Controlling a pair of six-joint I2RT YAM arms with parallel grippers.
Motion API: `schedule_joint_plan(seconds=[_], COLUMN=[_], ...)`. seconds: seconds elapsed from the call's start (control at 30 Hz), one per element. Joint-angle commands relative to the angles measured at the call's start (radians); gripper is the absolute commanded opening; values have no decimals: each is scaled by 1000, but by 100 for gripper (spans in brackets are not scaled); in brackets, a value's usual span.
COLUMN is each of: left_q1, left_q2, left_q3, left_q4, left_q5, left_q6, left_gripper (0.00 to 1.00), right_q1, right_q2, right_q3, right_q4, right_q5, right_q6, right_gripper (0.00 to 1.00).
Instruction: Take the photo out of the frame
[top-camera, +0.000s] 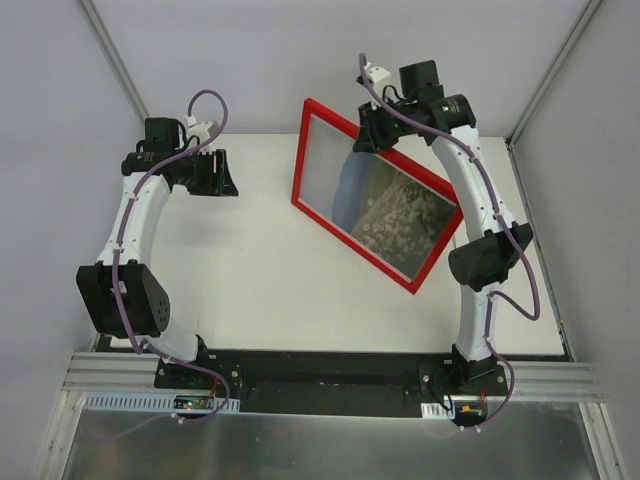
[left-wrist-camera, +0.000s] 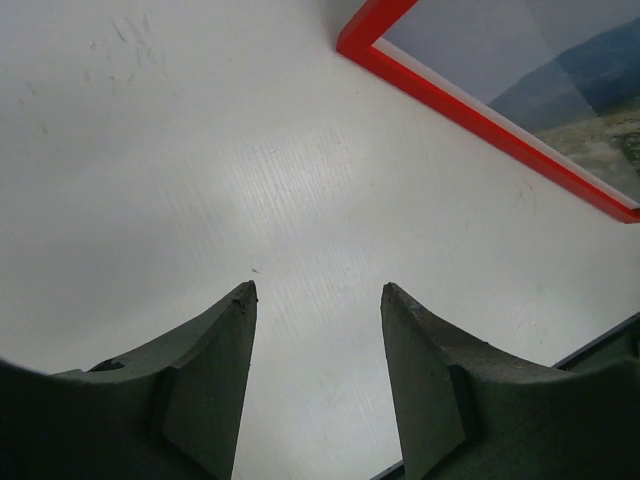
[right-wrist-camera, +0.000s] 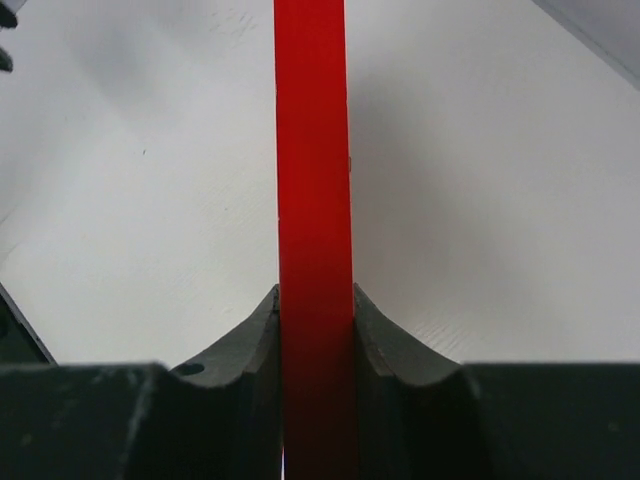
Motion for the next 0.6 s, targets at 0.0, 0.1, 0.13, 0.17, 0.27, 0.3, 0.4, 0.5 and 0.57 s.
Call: schedule_joint_plan(seconds=[0.0, 0.1, 0.13, 0.17, 0.27, 0.3, 0.4, 0.5, 0.57], left_q1=[6, 4, 4, 4, 6, 3, 4, 3, 3], left_q2=[15, 24, 28, 32, 46, 54, 75, 96, 109], left_q3=[-1, 0, 0, -1, -9, -13, -24, -36, -47], left_q4=[20, 21, 20, 20, 18, 20, 21, 24, 29], left_q5=[47, 54, 57, 65, 85, 94, 108, 122, 125], left_q6=[-7, -7, -7, -9, -15, -16, -21, -25, -30], left_gripper=[51, 51, 51, 51, 51, 51, 51, 50, 50], right_q1=[-93, -131, -143, -155, -189, -202, -235, -260, -265], right_q2=[80, 81, 81, 81, 80, 80, 63, -1, -50], right_q3=[-28, -35, -39, -45, -73, -88, -177, -339, -459], right_q4=[-61, -35, -28, -17, 17, 27, 80, 210, 293], right_q5=[-6, -12, -12, -9, 14, 23, 46, 82, 120], right_q6=[119, 148, 160, 171, 215, 244, 306, 356, 375], right_gripper=[0, 0, 0, 0, 0, 0, 0, 0, 0])
